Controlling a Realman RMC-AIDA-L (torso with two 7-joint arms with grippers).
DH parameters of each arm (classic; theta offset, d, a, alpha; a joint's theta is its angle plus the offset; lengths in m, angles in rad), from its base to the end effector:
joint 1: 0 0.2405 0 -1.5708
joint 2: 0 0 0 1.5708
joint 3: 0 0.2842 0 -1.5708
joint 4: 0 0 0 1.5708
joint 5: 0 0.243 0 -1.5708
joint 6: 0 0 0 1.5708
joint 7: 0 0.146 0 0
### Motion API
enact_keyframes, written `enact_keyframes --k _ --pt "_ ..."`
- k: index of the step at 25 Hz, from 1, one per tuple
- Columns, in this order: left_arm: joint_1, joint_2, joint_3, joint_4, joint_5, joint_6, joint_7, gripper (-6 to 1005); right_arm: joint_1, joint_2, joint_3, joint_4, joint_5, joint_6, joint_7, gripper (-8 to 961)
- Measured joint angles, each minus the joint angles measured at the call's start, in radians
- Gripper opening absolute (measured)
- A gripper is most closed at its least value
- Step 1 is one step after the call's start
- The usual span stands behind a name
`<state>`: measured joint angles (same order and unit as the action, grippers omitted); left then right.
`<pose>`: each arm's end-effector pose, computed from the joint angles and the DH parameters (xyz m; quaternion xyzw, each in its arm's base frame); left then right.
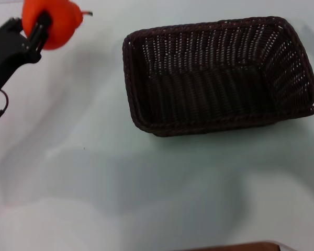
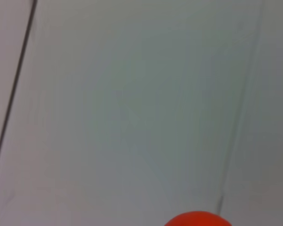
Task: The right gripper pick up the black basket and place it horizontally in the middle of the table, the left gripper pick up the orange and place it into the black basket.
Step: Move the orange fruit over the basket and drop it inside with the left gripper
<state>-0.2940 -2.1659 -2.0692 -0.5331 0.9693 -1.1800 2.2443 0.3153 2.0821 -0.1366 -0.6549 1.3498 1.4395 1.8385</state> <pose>-0.3309 0.3554 -0.0361 -0.7779 -0.2492 -0.3996 0.4161 0.4280 0.3060 0.0897 -0.5320 -0.6101 -0.3508 0.4709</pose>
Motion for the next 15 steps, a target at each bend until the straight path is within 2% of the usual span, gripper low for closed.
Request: enact_keyframes --k 3,6,10,14,15 --pt "0.004 -0.002 0.003 0.003 0.000 -0.159 0.007 346 0.008 0.000 0.001 0.010 0.006 0.000 -0.010 656" --pt "-0.012 -0.007 0.060 0.016 0.000 -0.256 0.009 322 0.016 -0.001 0.002 0.018 0.008 0.000 -0.016 656" --pt "-0.088 -0.009 0.204 0.076 0.000 -0.238 0.011 288 0.024 -0.001 0.002 0.021 0.008 -0.001 -0.026 656" --pt "-0.176 -0.009 0.301 0.173 -0.002 -0.177 0.012 232 0.031 0.000 -0.001 0.022 0.008 -0.006 -0.033 656" --pt "-0.196 -0.009 0.323 0.198 -0.012 -0.156 0.012 265 0.035 0.000 -0.001 0.023 0.008 -0.006 -0.037 656"
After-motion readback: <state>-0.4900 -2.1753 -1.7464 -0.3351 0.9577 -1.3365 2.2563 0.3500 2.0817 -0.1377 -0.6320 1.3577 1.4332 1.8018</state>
